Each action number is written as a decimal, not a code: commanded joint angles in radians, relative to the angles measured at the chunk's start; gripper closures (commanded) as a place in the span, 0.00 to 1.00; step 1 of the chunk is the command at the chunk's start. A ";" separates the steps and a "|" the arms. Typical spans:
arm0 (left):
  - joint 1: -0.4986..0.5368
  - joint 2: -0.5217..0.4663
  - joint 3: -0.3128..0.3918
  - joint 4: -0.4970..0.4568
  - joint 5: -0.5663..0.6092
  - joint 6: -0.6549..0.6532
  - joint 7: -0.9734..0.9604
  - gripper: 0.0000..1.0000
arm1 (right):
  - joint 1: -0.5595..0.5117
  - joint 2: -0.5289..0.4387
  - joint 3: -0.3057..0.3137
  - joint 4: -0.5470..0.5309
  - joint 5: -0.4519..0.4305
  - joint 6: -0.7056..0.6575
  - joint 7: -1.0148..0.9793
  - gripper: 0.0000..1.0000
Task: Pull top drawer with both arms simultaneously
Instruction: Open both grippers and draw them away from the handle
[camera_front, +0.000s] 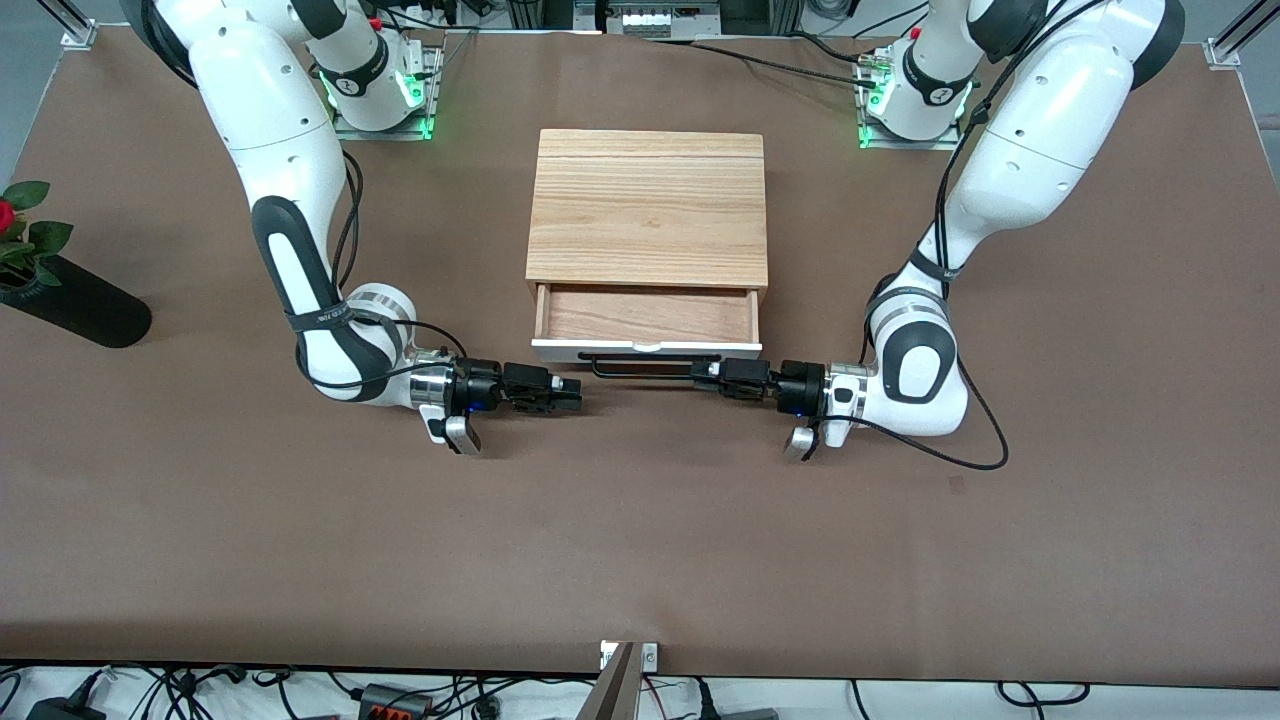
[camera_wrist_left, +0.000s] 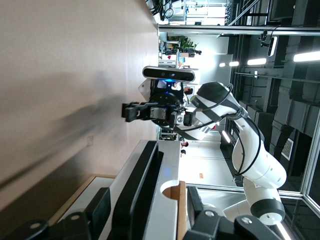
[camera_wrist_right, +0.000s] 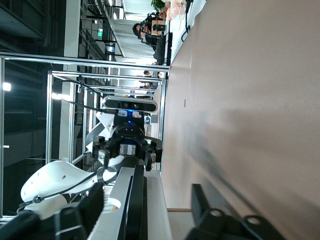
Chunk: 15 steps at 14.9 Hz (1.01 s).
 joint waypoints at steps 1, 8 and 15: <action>-0.001 0.003 0.010 0.032 0.029 -0.002 -0.002 0.26 | 0.004 -0.026 0.007 0.009 0.009 0.026 0.000 0.00; 0.009 -0.011 0.051 0.181 0.284 -0.005 -0.057 0.27 | -0.002 -0.140 -0.005 0.001 -0.232 0.176 0.110 0.00; 0.023 -0.103 0.059 0.296 0.704 -0.060 -0.352 0.27 | -0.005 -0.288 -0.169 -0.003 -0.917 0.132 0.370 0.00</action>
